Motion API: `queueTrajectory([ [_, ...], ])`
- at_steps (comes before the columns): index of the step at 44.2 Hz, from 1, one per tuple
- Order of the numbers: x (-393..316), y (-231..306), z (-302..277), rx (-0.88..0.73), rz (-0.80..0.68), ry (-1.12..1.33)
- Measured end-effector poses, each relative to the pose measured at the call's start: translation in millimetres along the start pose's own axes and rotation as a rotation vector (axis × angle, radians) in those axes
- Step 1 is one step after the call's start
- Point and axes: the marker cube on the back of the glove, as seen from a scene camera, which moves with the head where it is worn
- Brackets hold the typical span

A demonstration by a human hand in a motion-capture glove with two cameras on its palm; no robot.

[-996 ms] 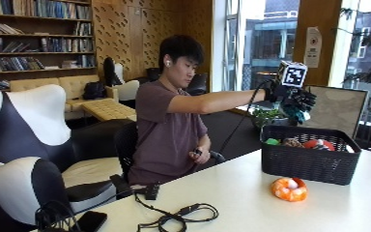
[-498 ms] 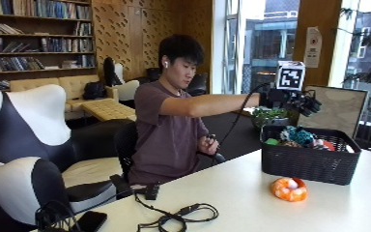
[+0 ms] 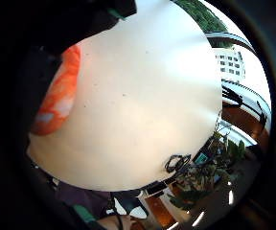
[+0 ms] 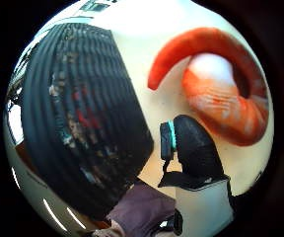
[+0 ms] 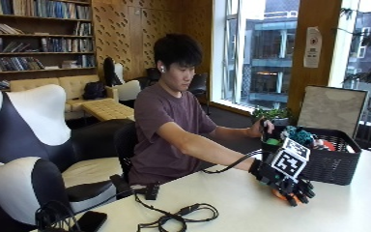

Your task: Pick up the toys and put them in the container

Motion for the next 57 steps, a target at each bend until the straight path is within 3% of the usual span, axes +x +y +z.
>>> queueTrajectory([
  [5,-12.1,-5.2,9.6,0.076,-0.026,-0.161],
  [41,41.7,33.8,33.1,0.107,0.038,-0.138],
  [53,34.5,28.4,29.7,0.332,0.018,-0.089],
  [57,27.8,24.0,15.8,0.339,0.031,-0.052],
])
